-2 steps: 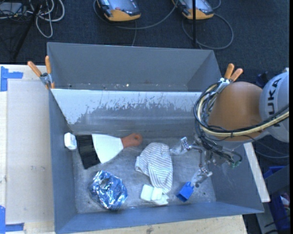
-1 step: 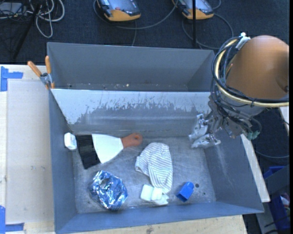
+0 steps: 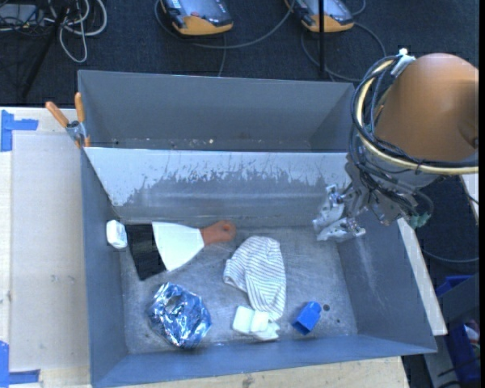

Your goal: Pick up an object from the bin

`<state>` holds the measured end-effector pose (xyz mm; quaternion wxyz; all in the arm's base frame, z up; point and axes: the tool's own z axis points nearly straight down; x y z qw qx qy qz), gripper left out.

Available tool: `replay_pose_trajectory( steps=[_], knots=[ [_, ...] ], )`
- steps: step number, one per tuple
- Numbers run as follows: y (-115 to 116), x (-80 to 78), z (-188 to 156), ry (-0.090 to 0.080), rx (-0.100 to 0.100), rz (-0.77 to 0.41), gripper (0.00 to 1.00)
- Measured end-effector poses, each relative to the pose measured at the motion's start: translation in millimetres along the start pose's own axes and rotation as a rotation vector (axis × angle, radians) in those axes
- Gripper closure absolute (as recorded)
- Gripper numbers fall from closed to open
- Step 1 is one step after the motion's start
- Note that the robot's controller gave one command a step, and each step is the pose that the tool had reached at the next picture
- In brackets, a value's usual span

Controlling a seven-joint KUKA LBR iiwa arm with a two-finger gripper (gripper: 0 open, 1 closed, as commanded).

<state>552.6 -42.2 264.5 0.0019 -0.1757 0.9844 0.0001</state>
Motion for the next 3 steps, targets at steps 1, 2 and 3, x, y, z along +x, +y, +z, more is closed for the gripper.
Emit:
replay_pose_trajectory(
  steps=[1, 2, 3],
  knots=[
    [87, -37.4, 89, 0.008, -0.007, -0.156, 0.00],
    [83, -36.9, 86, 0.005, -0.002, -0.151, 0.00],
    [73, -56.9, 124, -0.006, 0.002, -0.118, 0.00]
  ],
)
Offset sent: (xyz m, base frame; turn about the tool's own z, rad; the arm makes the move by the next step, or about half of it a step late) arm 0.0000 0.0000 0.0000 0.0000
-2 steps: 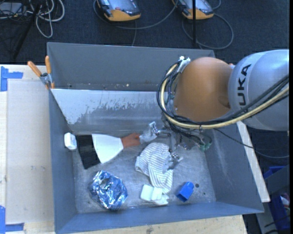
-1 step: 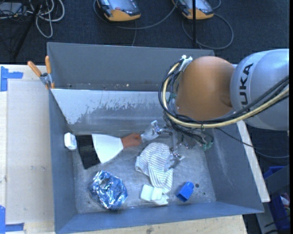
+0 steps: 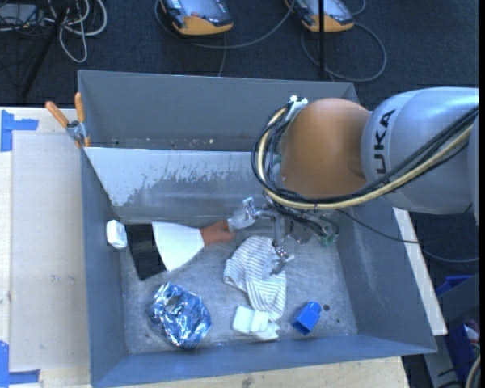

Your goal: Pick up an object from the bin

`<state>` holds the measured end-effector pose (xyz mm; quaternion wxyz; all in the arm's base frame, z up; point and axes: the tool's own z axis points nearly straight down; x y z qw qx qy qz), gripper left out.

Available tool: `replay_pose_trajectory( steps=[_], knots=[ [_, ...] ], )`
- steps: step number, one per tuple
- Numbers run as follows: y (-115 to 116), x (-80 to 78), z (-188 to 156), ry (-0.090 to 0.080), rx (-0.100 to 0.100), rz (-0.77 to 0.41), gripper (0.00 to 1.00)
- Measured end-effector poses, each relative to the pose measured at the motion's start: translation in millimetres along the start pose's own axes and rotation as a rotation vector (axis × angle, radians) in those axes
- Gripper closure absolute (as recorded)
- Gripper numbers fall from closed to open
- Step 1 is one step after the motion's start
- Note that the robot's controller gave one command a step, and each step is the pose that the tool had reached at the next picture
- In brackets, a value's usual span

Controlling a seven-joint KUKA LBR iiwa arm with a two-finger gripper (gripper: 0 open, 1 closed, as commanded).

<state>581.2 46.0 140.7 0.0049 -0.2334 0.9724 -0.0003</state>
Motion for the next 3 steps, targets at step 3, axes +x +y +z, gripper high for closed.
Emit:
replay_pose_trajectory(
  steps=[3],
  knots=[
    [-20.2, -1.3, 60.1, 0.018, -0.006, -0.332, 1.00]
  ],
)
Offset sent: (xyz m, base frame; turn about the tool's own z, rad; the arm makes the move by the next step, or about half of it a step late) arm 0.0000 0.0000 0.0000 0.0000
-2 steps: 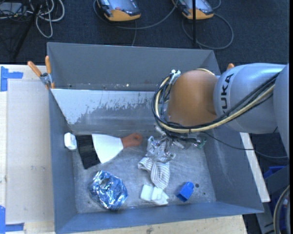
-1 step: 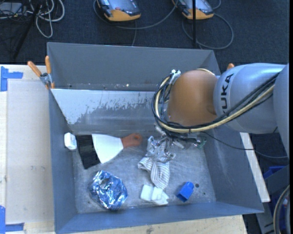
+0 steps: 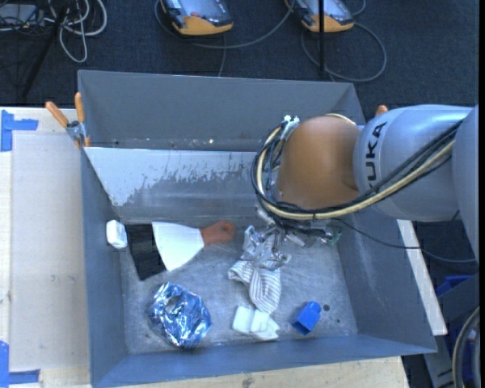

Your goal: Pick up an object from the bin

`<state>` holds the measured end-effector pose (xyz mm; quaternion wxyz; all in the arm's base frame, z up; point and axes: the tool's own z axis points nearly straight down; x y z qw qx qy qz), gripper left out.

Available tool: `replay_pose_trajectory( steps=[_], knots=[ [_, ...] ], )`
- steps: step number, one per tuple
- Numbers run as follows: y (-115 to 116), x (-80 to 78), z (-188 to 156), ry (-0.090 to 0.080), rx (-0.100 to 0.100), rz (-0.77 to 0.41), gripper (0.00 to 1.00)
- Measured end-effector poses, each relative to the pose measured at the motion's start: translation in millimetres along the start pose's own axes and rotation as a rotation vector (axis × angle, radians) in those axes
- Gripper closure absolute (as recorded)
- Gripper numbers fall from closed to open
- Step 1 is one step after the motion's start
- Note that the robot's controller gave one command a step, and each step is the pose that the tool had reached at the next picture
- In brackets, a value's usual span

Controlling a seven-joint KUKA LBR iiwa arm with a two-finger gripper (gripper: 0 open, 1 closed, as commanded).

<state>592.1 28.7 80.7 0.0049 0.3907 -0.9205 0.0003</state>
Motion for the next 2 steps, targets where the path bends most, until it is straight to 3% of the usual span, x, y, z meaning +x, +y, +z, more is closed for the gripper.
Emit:
replay_pose_trajectory(
  steps=[2],
  knots=[
    [0.0, 0.0, 0.0, 0.000, 0.000, 0.001, 1.00]
  ],
)
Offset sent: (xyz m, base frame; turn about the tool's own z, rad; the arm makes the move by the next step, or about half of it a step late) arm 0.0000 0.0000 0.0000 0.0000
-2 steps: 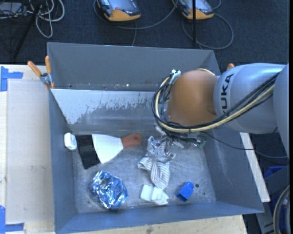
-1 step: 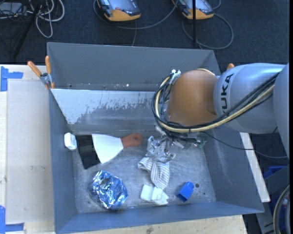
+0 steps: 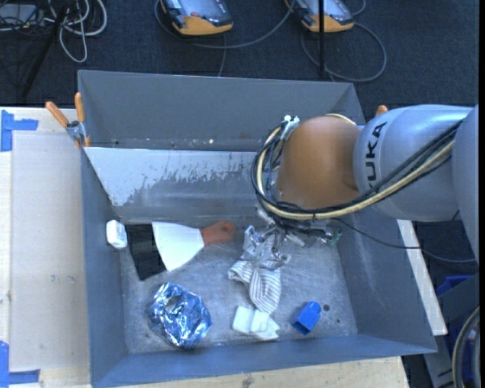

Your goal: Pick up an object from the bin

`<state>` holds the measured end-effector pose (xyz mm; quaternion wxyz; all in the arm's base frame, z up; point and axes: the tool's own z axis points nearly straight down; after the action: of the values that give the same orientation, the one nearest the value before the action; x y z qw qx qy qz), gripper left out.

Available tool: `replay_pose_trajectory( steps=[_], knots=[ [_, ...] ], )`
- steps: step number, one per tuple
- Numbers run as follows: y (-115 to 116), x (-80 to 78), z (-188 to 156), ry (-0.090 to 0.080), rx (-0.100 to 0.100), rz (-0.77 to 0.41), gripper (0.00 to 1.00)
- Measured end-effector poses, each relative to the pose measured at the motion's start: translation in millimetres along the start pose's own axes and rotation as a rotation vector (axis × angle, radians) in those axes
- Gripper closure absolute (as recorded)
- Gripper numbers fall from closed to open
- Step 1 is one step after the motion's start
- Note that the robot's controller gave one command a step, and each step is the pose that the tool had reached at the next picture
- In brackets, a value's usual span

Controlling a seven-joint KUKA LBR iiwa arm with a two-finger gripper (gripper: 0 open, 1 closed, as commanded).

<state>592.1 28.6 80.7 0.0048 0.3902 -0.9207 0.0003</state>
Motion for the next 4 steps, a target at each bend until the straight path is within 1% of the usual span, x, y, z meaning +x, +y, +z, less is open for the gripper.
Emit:
replay_pose_trajectory(
  steps=[1, 4],
  knots=[
    [1.4, 8.1, -1.0, -0.024, 0.008, -0.081, 1.00],
    [1.3, 8.2, -1.0, -0.023, 0.007, -0.080, 1.00]
  ],
)
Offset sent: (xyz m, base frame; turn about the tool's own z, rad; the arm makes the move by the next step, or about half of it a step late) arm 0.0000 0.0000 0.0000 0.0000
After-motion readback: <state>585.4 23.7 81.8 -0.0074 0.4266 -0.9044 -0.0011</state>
